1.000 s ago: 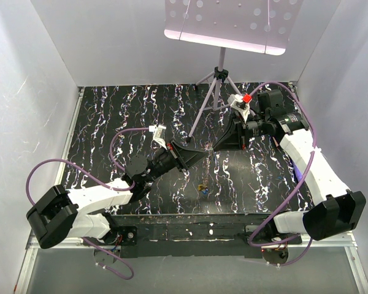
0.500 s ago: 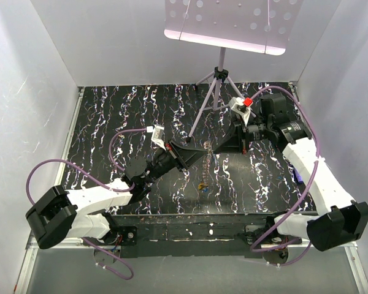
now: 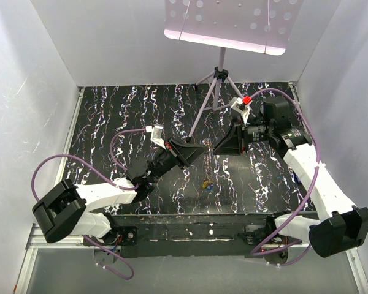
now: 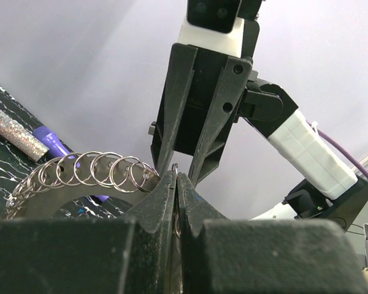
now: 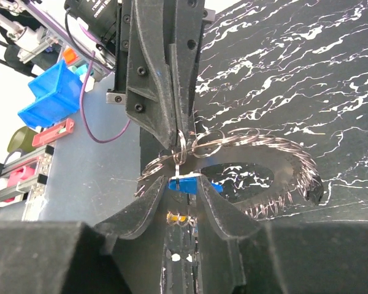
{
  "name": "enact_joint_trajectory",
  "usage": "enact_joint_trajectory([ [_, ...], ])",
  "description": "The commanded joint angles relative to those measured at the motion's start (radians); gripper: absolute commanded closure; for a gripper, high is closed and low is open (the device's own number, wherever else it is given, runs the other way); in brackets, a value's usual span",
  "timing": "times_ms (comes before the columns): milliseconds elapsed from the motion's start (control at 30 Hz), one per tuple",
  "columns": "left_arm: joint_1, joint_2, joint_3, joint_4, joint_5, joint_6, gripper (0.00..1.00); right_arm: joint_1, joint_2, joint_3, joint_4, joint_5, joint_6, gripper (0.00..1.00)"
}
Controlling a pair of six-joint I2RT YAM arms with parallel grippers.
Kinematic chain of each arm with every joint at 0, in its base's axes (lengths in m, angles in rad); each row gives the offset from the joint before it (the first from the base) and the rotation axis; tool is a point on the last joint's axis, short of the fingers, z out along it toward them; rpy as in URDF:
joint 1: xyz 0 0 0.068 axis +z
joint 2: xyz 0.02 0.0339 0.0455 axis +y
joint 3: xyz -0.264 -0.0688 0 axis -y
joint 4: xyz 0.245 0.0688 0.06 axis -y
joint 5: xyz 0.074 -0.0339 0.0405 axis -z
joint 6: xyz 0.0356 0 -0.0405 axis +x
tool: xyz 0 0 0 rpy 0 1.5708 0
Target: Put the keys on the keyring
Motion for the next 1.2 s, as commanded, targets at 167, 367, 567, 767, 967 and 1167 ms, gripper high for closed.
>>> enact_joint_trajectory([
  [167,0.004,-0.047,0.021,0.074,0.006,-0.001,1.00,-0.023,0.025,0.066,0.039,-0.035,0.113,0.59],
  [367,0.004,-0.027,0.030,0.088,0.018,-0.007,1.00,-0.008,0.021,0.055,0.098,-0.055,0.200,0.55],
  [567,0.006,-0.027,0.029,0.095,0.020,-0.007,1.00,0.007,0.027,0.035,0.124,-0.035,0.227,0.56],
  [767,0.006,-0.027,0.030,0.092,0.021,-0.006,1.00,0.026,0.041,0.043,0.135,-0.038,0.242,0.58],
  [967,0.006,-0.022,0.027,0.102,0.020,-0.007,1.00,0.049,0.044,0.029,0.153,-0.041,0.250,0.74],
  [1167,0.006,-0.025,0.024,0.092,0.017,-0.003,1.00,0.053,0.045,0.026,0.165,-0.063,0.257,0.98],
])
